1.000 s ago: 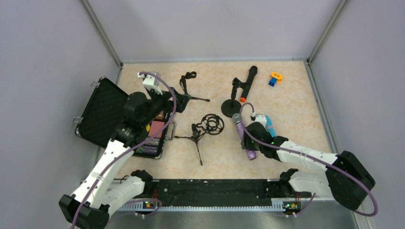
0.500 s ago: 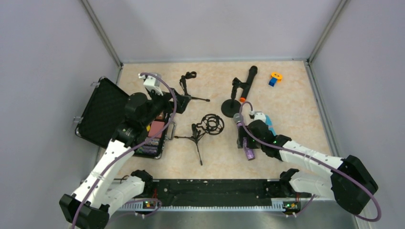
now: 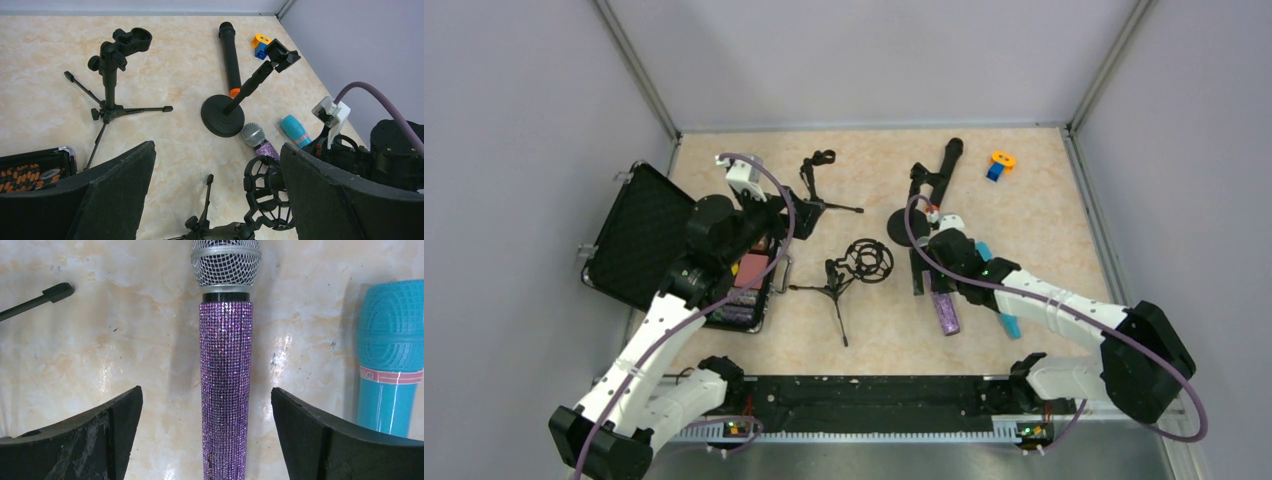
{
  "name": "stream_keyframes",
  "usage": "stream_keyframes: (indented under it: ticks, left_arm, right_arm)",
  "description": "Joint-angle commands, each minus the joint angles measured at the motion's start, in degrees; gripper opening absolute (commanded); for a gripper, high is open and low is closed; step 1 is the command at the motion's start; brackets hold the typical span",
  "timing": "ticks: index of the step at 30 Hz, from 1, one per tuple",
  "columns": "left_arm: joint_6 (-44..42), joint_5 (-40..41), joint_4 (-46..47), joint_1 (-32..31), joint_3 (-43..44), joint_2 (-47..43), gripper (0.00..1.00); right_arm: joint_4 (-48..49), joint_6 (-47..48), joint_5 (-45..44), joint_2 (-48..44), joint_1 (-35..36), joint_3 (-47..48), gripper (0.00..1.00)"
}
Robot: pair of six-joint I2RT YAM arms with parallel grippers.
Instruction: Attach the microphones to the stand
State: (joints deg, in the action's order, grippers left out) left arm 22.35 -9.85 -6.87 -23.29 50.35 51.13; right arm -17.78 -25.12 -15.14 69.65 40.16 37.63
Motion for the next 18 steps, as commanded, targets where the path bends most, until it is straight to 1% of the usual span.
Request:
stream_keyframes:
  ticks: [1,8,10,18]
  left_arm:
    - [-0.7,-1.0,2.1,0.0,0.2,-0.2,0.99]
    - [-0.3,-1.3,1.5,-0.1,-0.4,1.3,0.99]
    - [-0.2,-1.7,1.7,-0.1,-0.4,1.9,0.99]
    - [-0.1,-3.0,1.8,-0.1,0.2,3.4,0.99]
  right_arm:
    - [-3.7,3.7,-1.2,1.8,-0.4,4.8,0.97]
    - [-7.4,4.5,0.1,3.9,-0.5,6.4,0.97]
    - [-8.0,5.0,1.1,4.0,-0.6,6.7,0.99]
    - [-7.9,6.4,3.1,3.9,-1.1,6.2,0.99]
